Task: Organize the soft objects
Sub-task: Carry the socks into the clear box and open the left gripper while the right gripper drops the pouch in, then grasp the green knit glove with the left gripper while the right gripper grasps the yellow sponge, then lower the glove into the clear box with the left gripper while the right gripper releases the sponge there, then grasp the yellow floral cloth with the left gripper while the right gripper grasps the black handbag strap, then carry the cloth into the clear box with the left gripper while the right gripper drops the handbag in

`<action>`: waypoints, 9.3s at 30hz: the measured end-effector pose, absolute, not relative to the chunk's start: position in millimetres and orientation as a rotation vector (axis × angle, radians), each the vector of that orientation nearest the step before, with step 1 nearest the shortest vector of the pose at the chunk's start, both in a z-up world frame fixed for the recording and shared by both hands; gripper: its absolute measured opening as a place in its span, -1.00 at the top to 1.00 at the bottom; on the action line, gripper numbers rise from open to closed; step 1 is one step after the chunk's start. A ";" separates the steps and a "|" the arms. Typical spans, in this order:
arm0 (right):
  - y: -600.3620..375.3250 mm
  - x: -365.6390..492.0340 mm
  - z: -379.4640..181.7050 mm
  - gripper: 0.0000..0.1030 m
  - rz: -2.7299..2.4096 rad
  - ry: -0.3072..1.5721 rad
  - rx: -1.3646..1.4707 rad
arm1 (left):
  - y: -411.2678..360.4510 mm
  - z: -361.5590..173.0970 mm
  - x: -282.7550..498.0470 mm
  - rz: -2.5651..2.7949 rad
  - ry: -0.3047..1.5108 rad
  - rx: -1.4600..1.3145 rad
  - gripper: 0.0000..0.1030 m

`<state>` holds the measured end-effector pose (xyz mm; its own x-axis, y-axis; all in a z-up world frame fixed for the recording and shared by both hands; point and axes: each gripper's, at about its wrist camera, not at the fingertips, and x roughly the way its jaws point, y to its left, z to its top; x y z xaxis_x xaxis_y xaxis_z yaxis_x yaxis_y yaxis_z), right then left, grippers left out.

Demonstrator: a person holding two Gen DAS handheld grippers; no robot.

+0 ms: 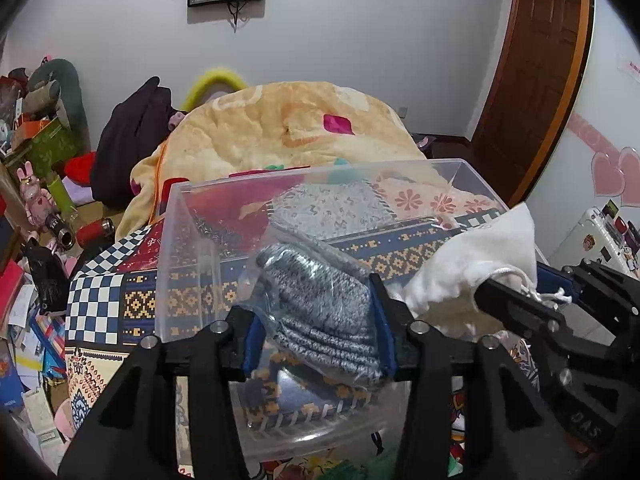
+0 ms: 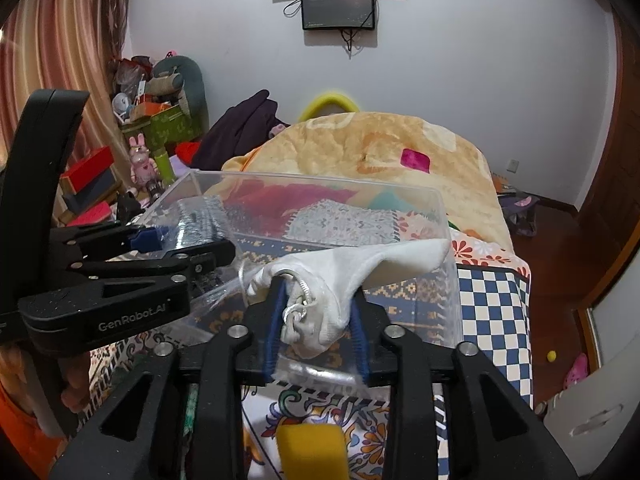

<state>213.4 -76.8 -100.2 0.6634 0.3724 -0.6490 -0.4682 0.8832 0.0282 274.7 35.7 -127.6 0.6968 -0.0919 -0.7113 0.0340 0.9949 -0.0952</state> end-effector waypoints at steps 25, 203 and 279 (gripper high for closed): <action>-121.6 151.8 -89.3 -0.26 0.456 0.615 -0.084 | 20.0 -90.3 170.9 -0.149 0.634 -0.114 -0.40; -150.2 102.8 -112.3 0.72 0.438 0.656 -0.127 | 49.5 -126.6 96.8 -0.062 0.619 -0.126 0.91; -106.2 164.4 -68.7 -0.25 0.517 0.571 -0.121 | 46.4 -83.1 156.9 -0.122 0.540 -0.099 0.15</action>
